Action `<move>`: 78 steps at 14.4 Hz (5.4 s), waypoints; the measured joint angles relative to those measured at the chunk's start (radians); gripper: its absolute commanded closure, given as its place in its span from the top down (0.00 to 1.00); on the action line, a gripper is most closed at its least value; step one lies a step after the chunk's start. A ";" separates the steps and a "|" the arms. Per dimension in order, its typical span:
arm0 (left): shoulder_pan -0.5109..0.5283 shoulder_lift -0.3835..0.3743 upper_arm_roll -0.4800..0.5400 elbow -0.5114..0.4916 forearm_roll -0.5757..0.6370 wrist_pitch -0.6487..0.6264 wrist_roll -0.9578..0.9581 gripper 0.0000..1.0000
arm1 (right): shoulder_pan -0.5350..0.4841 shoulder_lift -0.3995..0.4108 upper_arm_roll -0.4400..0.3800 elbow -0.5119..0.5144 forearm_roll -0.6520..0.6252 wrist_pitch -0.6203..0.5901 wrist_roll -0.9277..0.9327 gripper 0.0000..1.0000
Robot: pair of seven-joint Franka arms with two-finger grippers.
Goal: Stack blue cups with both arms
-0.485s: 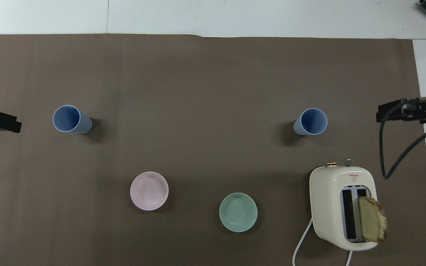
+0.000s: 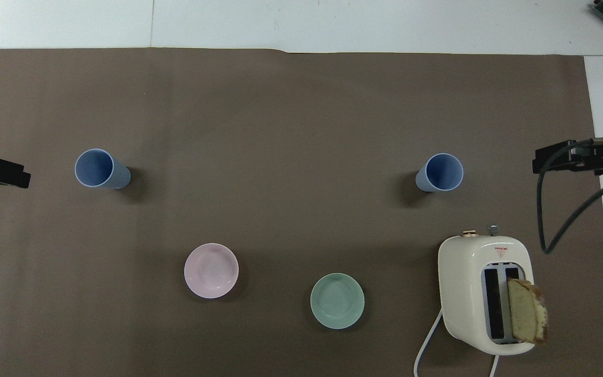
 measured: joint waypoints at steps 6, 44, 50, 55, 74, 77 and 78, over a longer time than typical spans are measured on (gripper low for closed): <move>-0.002 0.000 -0.023 0.000 0.000 0.000 0.000 1.00 | 0.000 0.000 0.000 -0.001 0.000 0.000 0.000 1.00; -0.002 0.000 -0.025 0.000 0.000 0.002 0.000 1.00 | -0.013 -0.003 -0.002 -0.005 0.000 0.000 0.000 1.00; -0.002 0.000 -0.025 0.000 0.000 0.009 0.001 1.00 | -0.013 -0.004 -0.002 -0.007 0.000 0.000 0.000 1.00; -0.002 0.000 -0.025 -0.001 0.000 0.032 0.001 1.00 | -0.014 -0.005 -0.002 -0.007 0.000 0.000 0.000 1.00; -0.001 -0.005 -0.018 -0.067 0.000 0.109 0.001 1.00 | -0.014 -0.005 -0.002 -0.007 0.000 0.000 0.000 1.00; 0.001 -0.006 -0.013 -0.130 0.000 0.181 0.001 1.00 | -0.014 -0.005 -0.002 -0.007 0.000 0.000 0.000 1.00; 0.002 -0.006 -0.011 -0.158 0.000 0.213 0.001 1.00 | -0.014 -0.005 -0.002 -0.007 0.000 0.000 0.000 1.00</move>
